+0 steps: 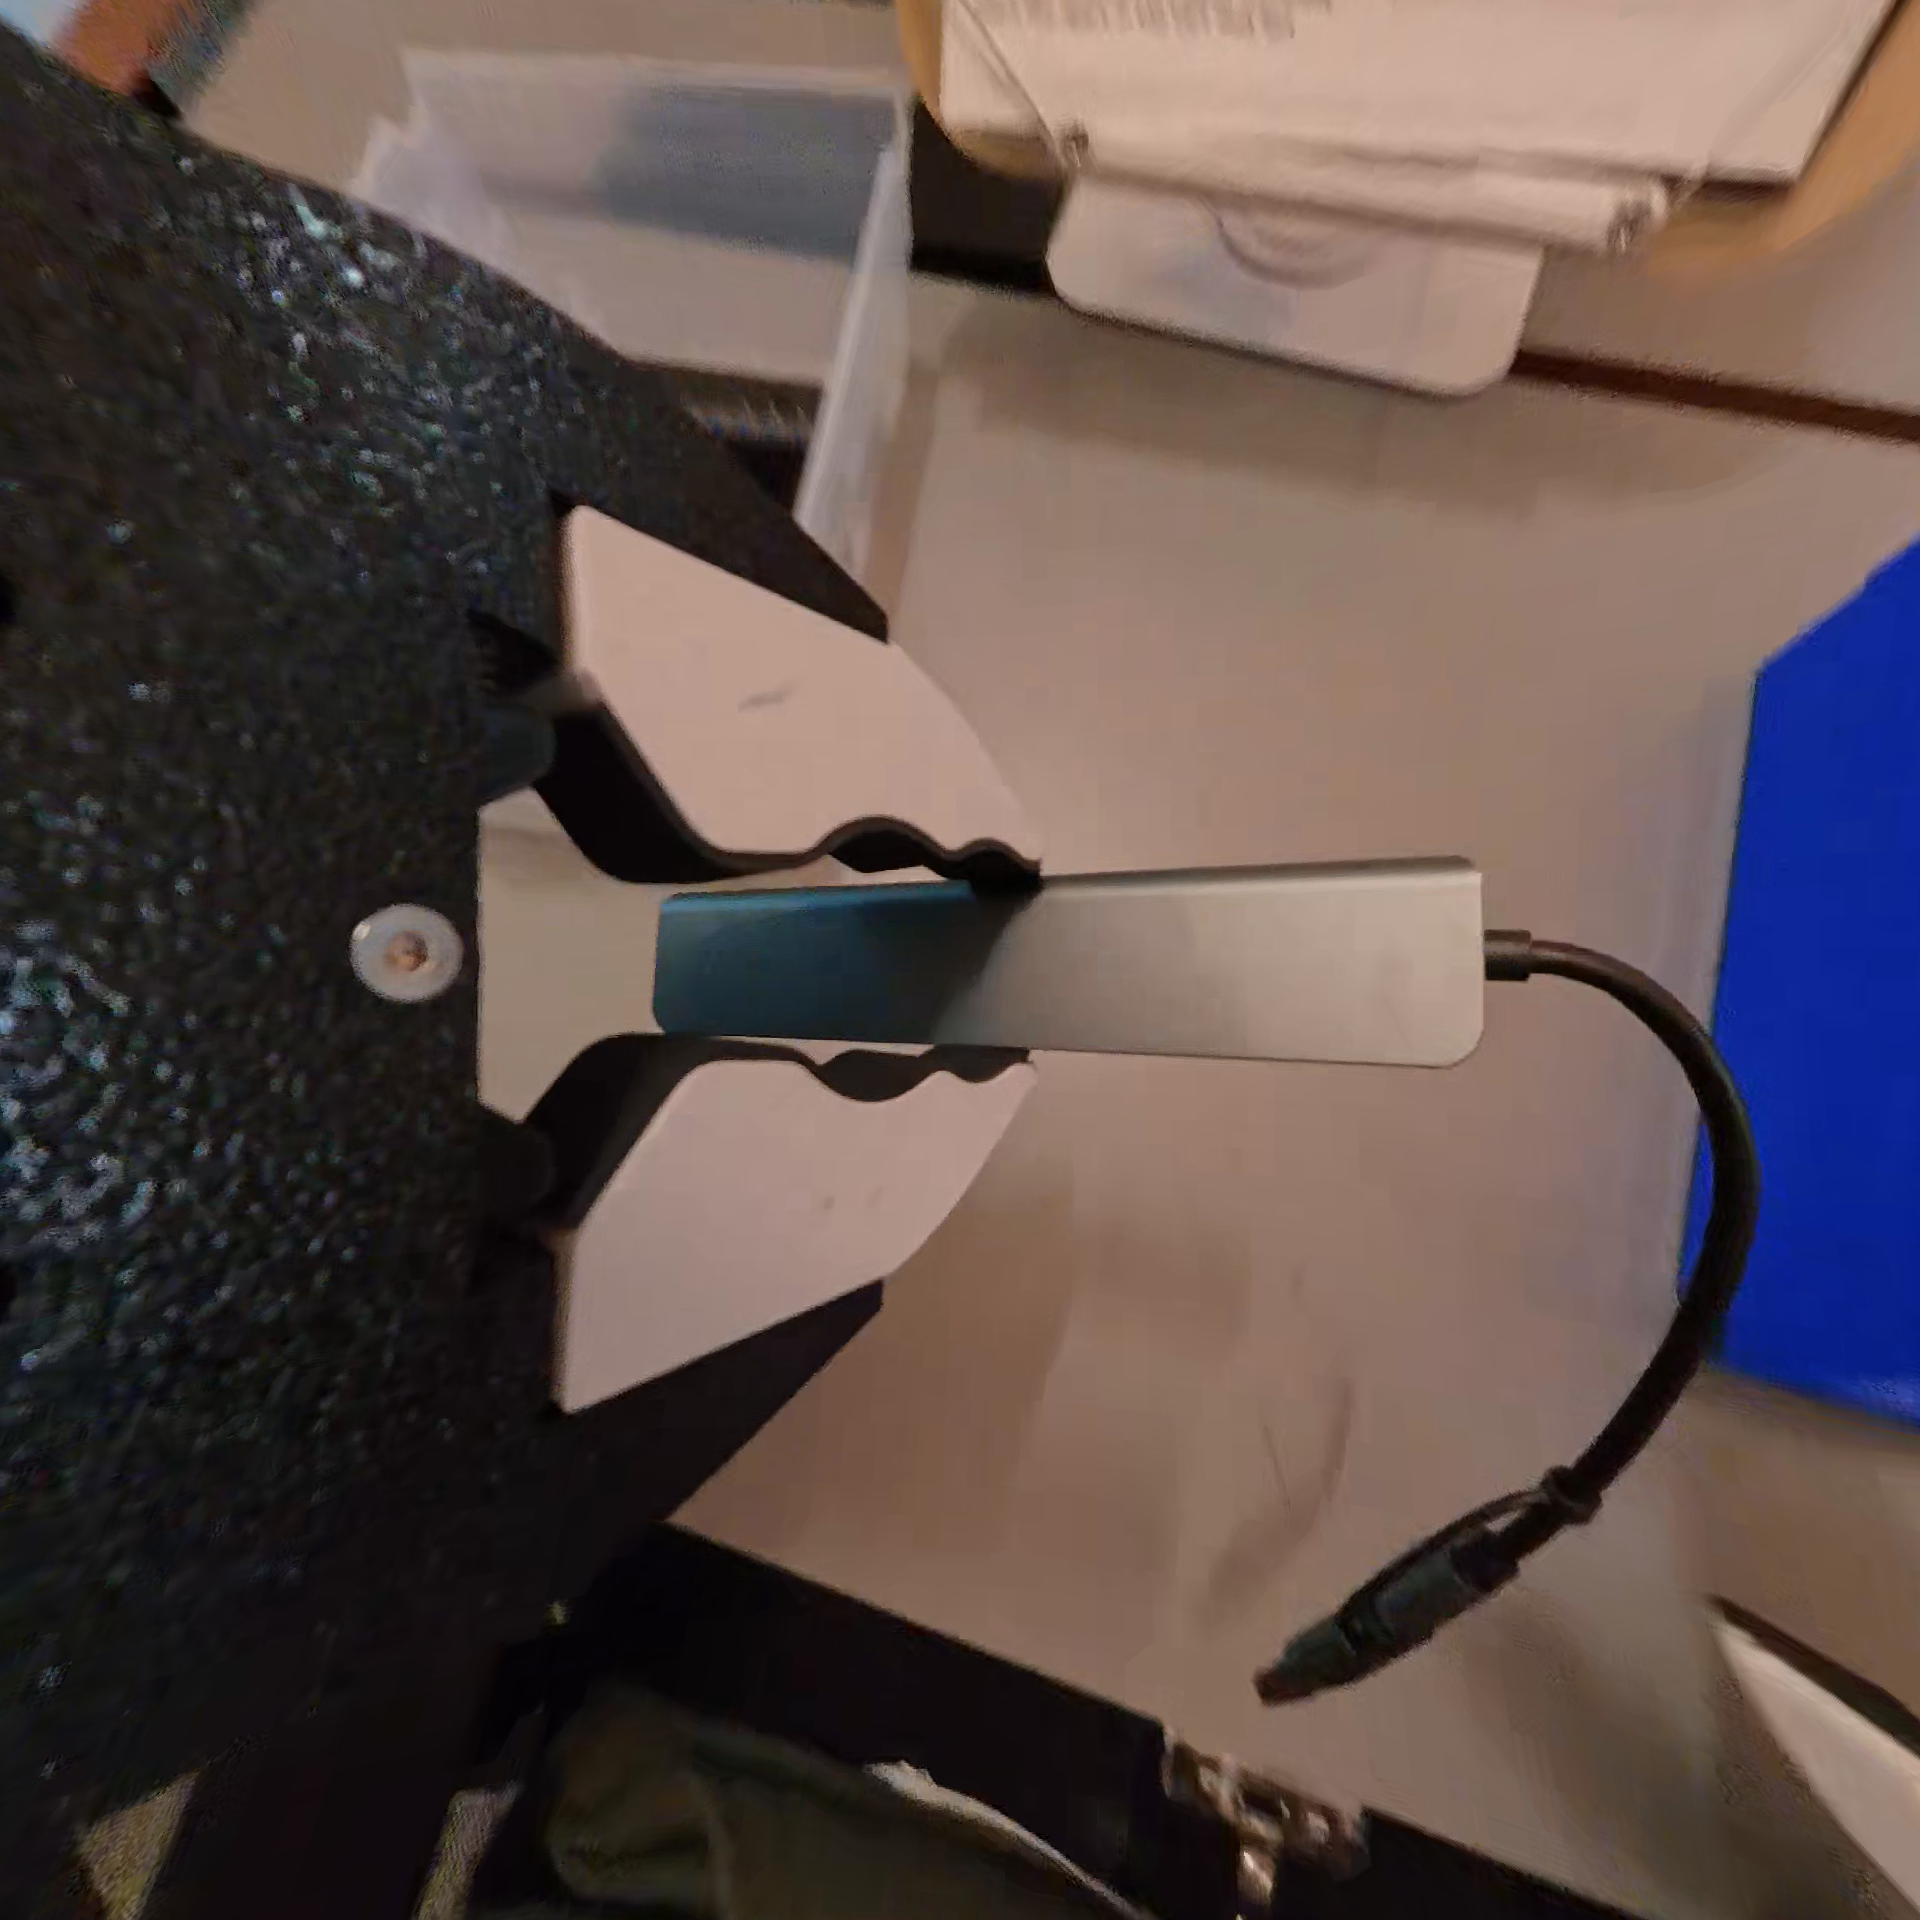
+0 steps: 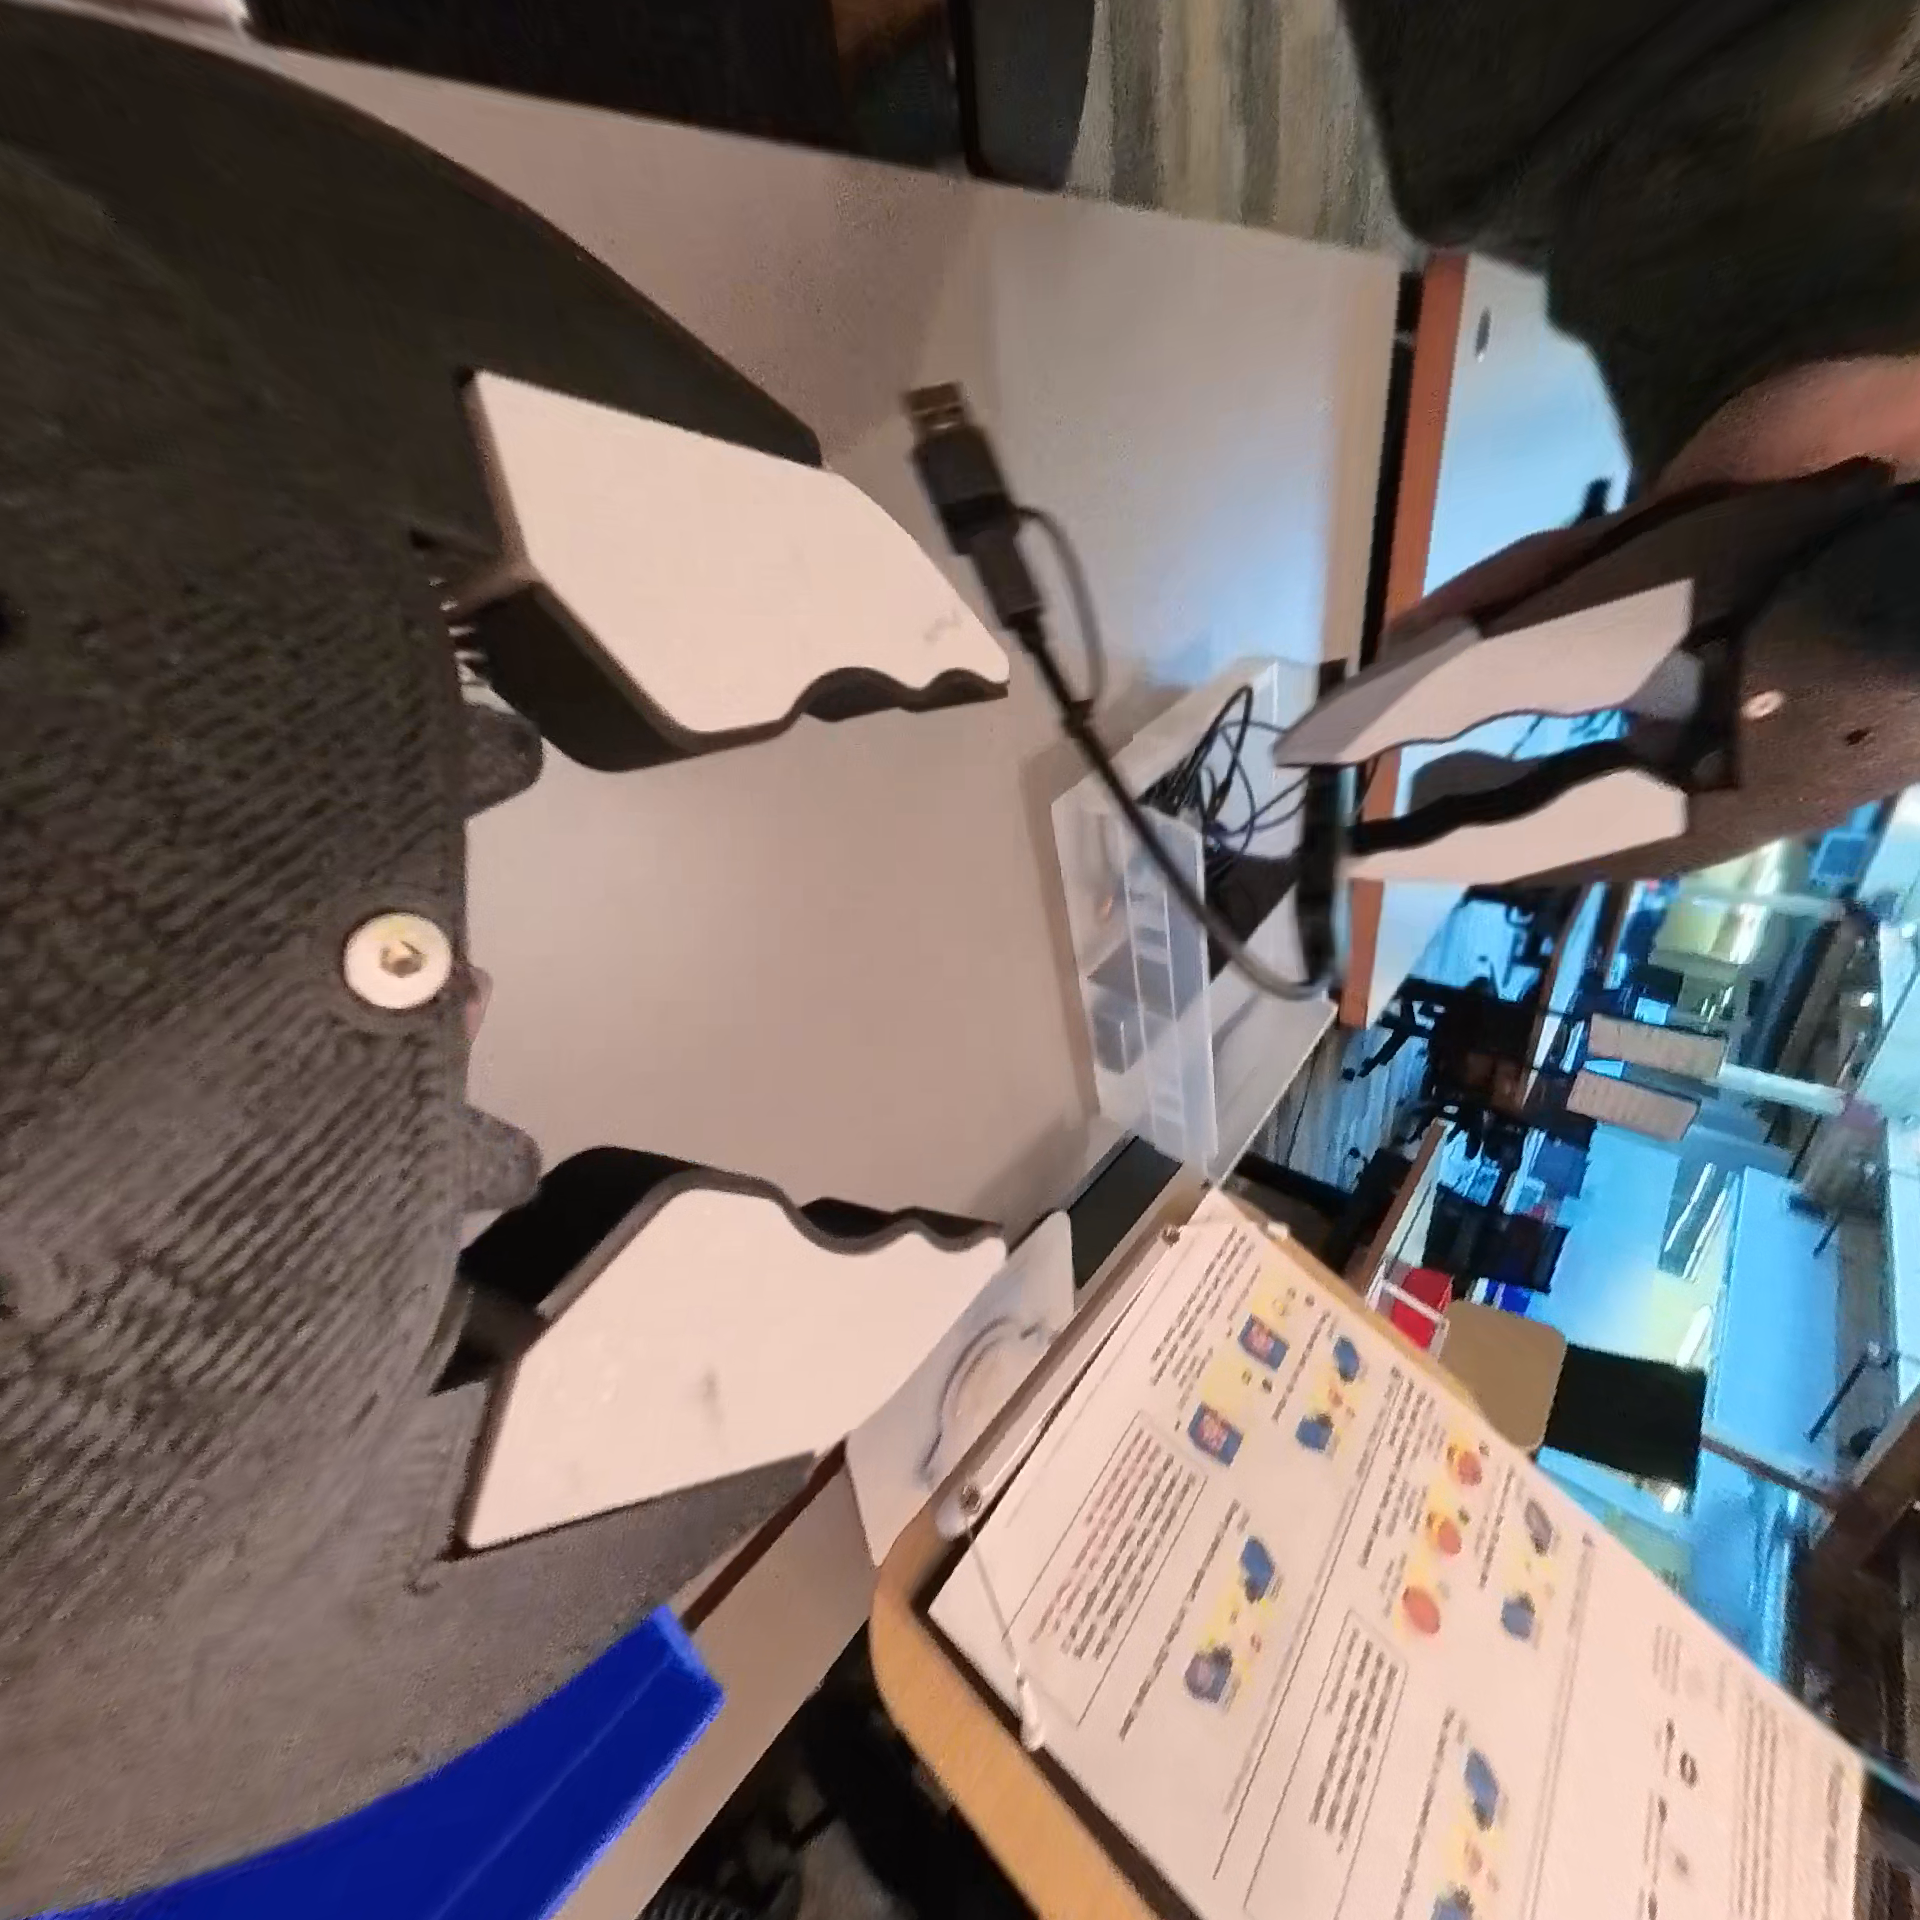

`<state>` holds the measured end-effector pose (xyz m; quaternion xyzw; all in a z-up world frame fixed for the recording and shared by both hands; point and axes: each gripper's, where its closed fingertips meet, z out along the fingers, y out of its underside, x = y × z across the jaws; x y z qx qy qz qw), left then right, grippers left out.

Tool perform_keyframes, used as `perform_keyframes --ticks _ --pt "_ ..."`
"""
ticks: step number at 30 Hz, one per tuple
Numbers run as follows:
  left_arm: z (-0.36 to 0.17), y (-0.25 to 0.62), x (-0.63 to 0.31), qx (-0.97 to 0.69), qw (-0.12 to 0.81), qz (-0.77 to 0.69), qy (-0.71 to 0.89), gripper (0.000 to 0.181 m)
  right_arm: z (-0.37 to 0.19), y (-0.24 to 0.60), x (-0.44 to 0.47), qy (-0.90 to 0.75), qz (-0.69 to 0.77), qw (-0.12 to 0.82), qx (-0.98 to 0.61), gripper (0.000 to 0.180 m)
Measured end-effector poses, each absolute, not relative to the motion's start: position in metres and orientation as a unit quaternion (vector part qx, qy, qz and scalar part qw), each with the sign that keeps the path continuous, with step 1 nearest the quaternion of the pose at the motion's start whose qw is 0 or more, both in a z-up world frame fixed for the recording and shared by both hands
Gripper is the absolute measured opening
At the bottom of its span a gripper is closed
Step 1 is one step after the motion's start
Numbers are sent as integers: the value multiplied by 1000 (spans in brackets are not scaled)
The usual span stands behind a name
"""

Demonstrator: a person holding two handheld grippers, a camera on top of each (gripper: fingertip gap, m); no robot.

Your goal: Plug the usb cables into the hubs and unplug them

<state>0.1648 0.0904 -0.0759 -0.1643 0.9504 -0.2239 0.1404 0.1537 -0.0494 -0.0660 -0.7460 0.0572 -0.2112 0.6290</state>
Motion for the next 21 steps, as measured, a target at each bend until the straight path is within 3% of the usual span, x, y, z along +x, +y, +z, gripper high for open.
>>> perform_keyframes --ticks 1,6,11,17,21 --pt "-87 77 155 -167 132 -225 951 30 -66 -44 146 47 -200 631 -748 95" --pt "-131 24 125 -125 98 -248 956 30 -85 -33 140 30 -175 612 -771 91" --pt "-142 5 126 -87 101 -242 961 29 -117 -27 134 16 -83 598 -797 63" --pt "-137 1 136 -74 108 -258 957 29 -120 -24 141 14 -86 620 -779 35" --pt "-135 1 136 -61 103 -280 952 30 -129 -20 139 -5 -96 619 -779 36"
